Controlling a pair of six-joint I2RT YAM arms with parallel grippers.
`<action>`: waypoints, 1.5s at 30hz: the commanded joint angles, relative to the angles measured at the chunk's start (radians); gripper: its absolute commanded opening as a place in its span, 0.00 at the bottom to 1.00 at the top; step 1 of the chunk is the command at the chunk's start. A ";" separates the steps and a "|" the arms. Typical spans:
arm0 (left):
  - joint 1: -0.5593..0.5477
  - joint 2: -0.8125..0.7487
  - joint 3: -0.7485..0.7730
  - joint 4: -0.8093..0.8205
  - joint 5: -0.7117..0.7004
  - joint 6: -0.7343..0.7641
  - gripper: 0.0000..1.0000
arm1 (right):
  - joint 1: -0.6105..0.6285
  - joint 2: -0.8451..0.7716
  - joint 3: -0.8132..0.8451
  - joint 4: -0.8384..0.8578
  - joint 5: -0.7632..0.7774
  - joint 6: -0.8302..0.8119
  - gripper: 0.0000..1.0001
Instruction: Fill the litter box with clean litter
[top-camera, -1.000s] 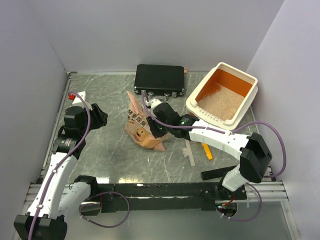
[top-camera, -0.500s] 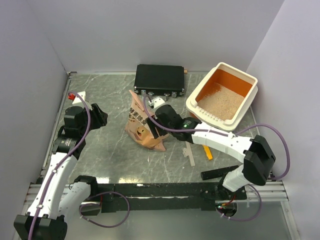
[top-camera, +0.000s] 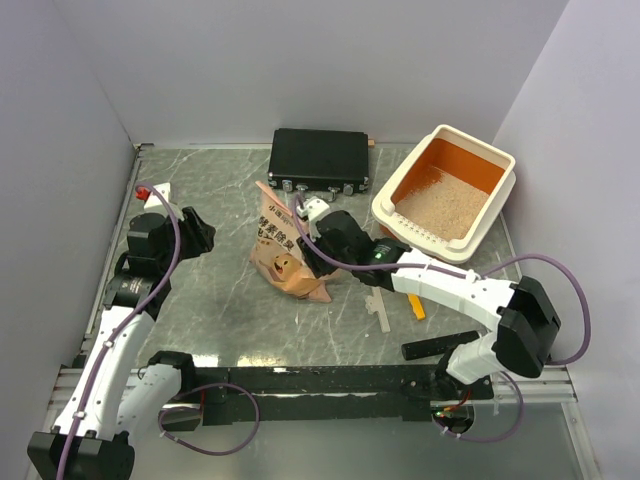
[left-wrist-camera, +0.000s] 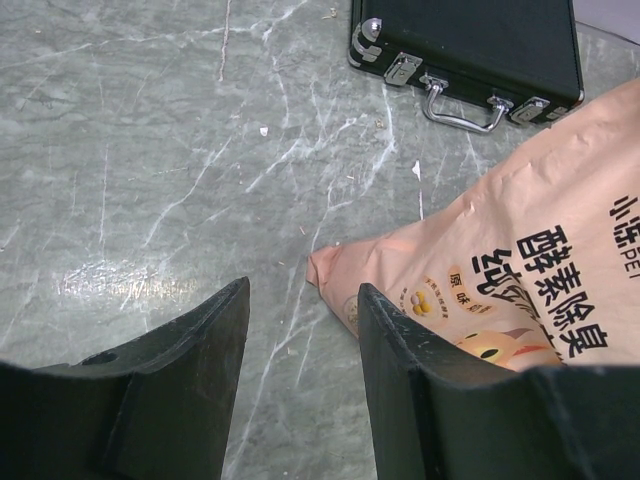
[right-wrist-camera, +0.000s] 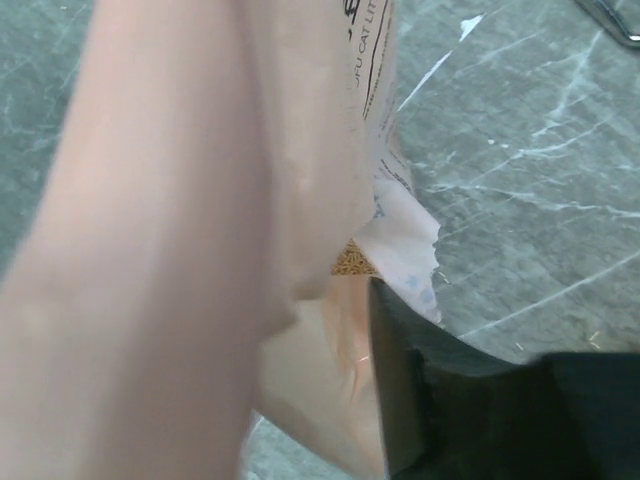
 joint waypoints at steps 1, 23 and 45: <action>-0.003 -0.017 0.004 0.008 -0.002 -0.003 0.53 | -0.016 0.033 0.006 0.066 -0.041 0.015 0.43; -0.005 -0.022 0.006 0.011 0.004 0.003 0.53 | -0.103 0.028 -0.111 0.210 -0.158 0.028 1.00; -0.009 0.140 0.271 0.074 0.382 0.144 0.61 | -0.095 -0.526 -0.054 -0.276 -0.057 -0.043 1.00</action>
